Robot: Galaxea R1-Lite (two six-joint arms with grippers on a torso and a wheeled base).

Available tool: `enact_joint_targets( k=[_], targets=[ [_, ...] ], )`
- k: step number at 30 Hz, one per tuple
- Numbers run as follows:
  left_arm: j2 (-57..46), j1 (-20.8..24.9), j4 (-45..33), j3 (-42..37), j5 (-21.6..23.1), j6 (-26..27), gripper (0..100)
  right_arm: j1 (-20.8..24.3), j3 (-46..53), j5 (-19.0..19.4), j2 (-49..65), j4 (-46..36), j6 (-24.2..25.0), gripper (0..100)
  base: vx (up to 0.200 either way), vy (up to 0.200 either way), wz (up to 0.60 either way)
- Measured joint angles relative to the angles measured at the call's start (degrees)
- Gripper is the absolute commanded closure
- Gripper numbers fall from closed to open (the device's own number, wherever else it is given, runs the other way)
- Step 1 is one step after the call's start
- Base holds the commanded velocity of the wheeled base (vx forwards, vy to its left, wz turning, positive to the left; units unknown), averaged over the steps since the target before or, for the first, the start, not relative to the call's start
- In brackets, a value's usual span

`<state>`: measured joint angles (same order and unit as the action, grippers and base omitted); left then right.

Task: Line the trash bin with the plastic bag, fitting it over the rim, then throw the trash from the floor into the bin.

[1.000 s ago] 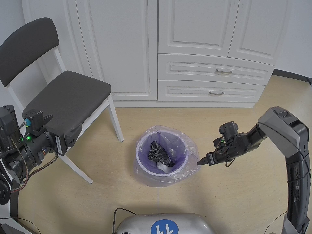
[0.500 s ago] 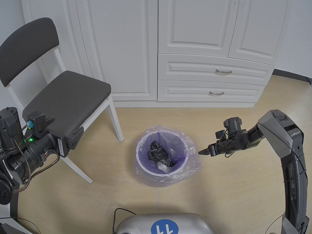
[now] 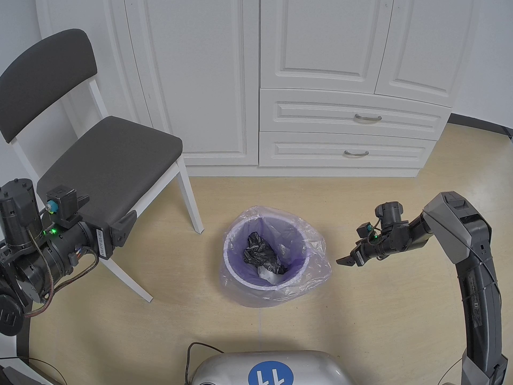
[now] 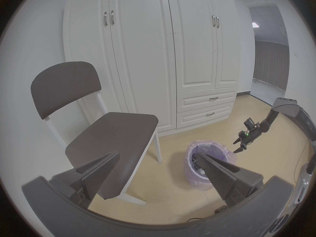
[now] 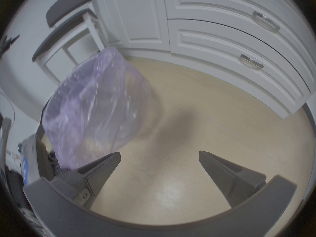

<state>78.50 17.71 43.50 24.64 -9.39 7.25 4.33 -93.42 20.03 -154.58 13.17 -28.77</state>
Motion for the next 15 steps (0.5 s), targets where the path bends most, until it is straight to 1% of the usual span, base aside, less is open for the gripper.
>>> enact_joint_targets(
  k=[3, 7, 9, 11, 15],
  targets=[
    [0.5, 0.0, 1.1, -0.5, 0.0, 0.7, 0, -0.1, -0.5, 3.1, -0.4, -0.9, -3.5, 0, 0.0, 0.0, 0.0],
    [1.5, -0.1, 3.2, -1.4, 0.0, 1.3, 0, -0.1, -3.0, 5.4, -1.8, -1.5, -8.9, 0, 0.0, 0.0, 0.0],
    [2.3, -0.1, 5.0, -1.9, 0.0, 1.5, 0, 0.2, -4.4, 7.4, -2.7, -1.7, -11.3, 0, 0.0, 0.0, 0.0],
    [3.2, -0.1, 6.5, -2.3, -0.1, 1.6, 0, 0.8, -5.6, 9.7, -3.4, -1.9, -12.4, 0, 0.0, 0.0, 0.0],
    [5.2, -0.1, 8.6, -2.9, -0.1, 1.7, 0, 1.3, -9.6, 12.3, -5.3, -3.0, -12.6, 0, 0.0, 0.0, 0.0]
  ],
)
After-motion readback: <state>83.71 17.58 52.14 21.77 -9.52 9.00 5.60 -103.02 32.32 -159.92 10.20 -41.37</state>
